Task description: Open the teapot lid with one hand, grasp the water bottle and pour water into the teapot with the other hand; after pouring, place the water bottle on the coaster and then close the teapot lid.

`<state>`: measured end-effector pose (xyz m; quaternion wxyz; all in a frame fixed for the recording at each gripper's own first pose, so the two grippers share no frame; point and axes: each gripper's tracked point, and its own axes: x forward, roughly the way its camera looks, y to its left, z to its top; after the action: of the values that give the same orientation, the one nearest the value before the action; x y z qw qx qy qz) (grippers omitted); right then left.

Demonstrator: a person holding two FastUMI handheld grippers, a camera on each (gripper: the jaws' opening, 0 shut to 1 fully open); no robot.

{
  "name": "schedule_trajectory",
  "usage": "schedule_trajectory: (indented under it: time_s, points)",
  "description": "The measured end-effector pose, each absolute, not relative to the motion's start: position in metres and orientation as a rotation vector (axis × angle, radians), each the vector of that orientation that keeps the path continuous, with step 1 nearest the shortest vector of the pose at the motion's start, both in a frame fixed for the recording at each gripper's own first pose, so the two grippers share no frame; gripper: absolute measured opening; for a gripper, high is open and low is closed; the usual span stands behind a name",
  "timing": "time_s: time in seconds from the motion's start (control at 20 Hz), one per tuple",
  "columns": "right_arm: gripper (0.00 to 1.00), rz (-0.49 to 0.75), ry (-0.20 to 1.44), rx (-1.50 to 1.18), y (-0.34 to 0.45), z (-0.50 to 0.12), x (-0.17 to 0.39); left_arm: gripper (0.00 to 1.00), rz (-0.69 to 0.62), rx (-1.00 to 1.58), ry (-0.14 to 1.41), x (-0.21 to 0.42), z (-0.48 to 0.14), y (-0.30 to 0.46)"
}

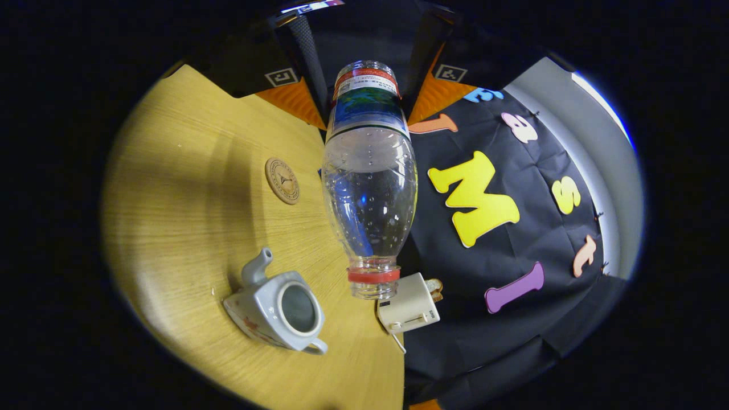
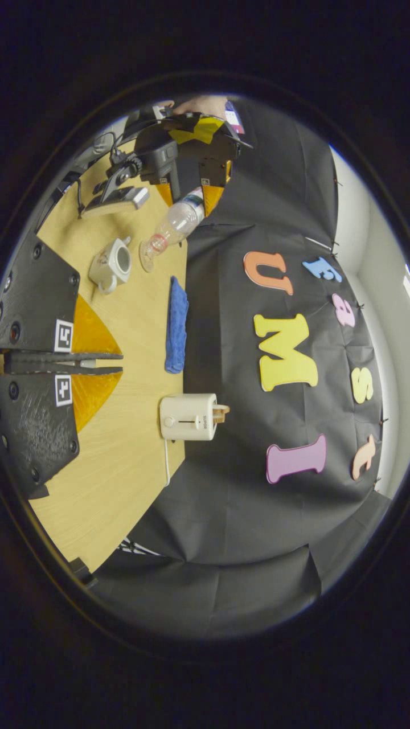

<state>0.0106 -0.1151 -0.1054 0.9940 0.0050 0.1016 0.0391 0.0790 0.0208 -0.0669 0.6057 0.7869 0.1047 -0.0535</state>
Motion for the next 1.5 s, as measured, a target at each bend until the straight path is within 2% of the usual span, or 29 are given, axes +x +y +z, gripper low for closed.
schedule_trajectory:
  time_s: [0.05,0.1,0.25,0.6,0.85,1.05,1.5]
  points:
    - [0.00,0.076,0.201,0.014,-0.115,-0.103,0.011,0.68,-0.140,1.743,0.240,0.076,-0.071,0.017]
    - [0.00,0.077,0.198,0.017,-0.114,-0.100,0.012,0.71,-0.155,1.628,0.258,0.077,-0.078,0.018]
    - [0.00,0.076,0.188,0.018,-0.110,-0.093,0.012,0.71,-0.167,1.267,0.316,0.071,-0.101,0.016]
    - [0.00,0.062,0.169,0.015,-0.108,-0.078,0.013,0.72,-0.136,0.439,0.314,0.075,-0.087,0.007]
    - [0.00,0.042,0.161,0.016,-0.107,-0.072,0.016,0.72,-0.151,0.067,0.259,0.108,-0.067,0.010]
    - [0.00,0.025,0.185,0.012,-0.105,-0.080,0.019,0.74,-0.144,-0.089,0.235,0.146,-0.066,0.024]
    - [0.00,-0.014,0.220,0.003,-0.108,-0.095,0.031,0.75,-0.124,-0.105,0.324,0.204,-0.124,0.041]
